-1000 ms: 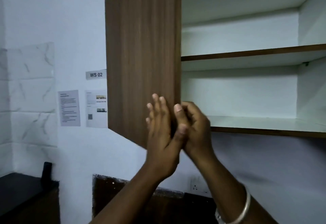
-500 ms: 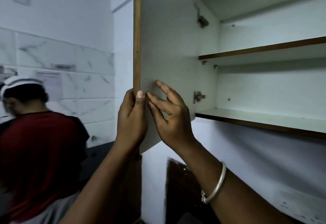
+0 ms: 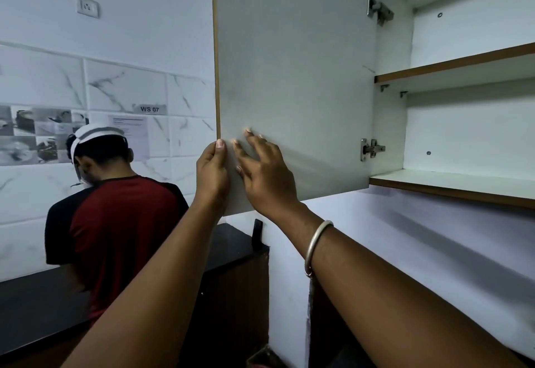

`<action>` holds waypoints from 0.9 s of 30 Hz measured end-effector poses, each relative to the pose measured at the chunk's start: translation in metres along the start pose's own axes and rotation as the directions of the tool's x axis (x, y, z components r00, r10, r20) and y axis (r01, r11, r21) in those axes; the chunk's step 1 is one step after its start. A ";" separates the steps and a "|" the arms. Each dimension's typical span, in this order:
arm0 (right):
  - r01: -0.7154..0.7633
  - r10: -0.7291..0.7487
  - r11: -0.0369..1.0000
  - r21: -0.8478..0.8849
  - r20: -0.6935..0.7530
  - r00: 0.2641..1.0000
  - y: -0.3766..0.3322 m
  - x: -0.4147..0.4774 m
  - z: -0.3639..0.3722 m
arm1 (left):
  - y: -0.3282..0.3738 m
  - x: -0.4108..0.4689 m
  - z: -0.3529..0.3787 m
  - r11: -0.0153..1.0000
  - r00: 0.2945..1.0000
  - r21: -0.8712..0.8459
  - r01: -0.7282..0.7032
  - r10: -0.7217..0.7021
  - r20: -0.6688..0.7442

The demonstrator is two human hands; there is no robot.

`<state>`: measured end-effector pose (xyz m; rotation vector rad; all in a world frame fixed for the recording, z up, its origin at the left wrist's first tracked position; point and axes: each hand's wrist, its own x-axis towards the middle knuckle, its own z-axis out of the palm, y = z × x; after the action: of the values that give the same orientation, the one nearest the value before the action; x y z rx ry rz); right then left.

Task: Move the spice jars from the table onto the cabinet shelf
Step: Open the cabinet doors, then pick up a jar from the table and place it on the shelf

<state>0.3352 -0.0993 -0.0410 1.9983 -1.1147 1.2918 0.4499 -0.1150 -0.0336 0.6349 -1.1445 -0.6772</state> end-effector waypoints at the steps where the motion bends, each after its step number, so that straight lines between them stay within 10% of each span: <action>1: 0.000 0.000 1.000 -0.008 -0.003 1.000 -0.001 0.000 0.002 | -0.002 0.002 -0.002 1.000 1.000 -0.002 -0.001 0.001 0.000; 7: 0.004 -0.010 0.996 0.088 0.067 0.998 0.004 -0.006 -0.010 | -0.004 -0.012 0.008 0.946 0.982 0.269 -0.178 0.187 -0.006; 12: -0.004 0.010 0.983 0.185 -0.034 0.999 0.019 -0.052 -0.059 | -0.011 -0.080 0.045 0.617 0.741 0.456 -0.642 0.652 0.161; 22: -0.294 0.296 0.949 0.115 0.004 0.955 0.058 -0.265 -0.148 | -0.098 -0.267 0.092 0.912 0.750 -0.017 -0.410 0.347 0.563; 27: -0.559 0.557 0.827 -0.065 0.238 0.796 0.078 -0.404 -0.171 | -0.159 -0.366 0.103 0.967 0.518 0.065 -0.246 0.074 0.852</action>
<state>0.0999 0.1363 -0.3378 1.9419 -1.9373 1.3297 0.2300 0.0502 -0.3407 0.3037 -2.1917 -0.7423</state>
